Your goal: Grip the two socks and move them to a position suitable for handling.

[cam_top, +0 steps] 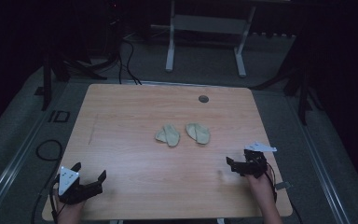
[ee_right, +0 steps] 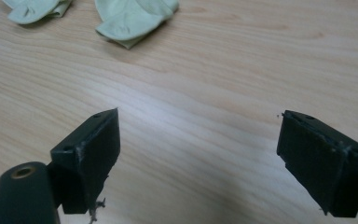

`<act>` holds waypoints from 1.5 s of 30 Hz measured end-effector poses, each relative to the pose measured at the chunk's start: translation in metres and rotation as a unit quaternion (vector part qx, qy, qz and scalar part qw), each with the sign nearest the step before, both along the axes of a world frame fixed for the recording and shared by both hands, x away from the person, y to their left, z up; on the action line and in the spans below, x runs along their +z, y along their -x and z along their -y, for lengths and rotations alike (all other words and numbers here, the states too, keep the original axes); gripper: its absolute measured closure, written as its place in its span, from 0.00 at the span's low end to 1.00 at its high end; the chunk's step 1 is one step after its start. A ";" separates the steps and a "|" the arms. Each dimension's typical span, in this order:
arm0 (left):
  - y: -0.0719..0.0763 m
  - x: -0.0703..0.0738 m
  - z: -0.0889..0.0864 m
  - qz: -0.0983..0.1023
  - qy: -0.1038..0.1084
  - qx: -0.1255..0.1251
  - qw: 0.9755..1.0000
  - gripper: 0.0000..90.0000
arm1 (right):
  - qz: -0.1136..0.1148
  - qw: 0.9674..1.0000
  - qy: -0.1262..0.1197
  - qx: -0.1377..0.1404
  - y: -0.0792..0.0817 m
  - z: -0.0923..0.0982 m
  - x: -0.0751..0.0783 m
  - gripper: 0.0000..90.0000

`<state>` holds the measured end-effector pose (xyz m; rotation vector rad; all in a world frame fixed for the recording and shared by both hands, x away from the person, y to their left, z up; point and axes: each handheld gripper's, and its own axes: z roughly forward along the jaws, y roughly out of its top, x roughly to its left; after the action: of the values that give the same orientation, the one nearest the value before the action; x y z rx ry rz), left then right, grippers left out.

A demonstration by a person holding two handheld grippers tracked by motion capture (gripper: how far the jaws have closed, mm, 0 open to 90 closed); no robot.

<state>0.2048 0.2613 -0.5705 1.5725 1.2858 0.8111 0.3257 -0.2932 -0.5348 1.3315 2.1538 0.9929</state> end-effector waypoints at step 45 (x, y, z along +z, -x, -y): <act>-0.001 0.000 -0.002 0.000 0.007 -0.013 1.000 0.02 | -0.034 0.998 0.041 0.028 -0.131 -0.130 -0.015 0.28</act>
<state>0.2059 0.2635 -0.5705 1.5753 1.2672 0.7842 0.4563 -0.1634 -0.5495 1.2918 2.2683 0.8803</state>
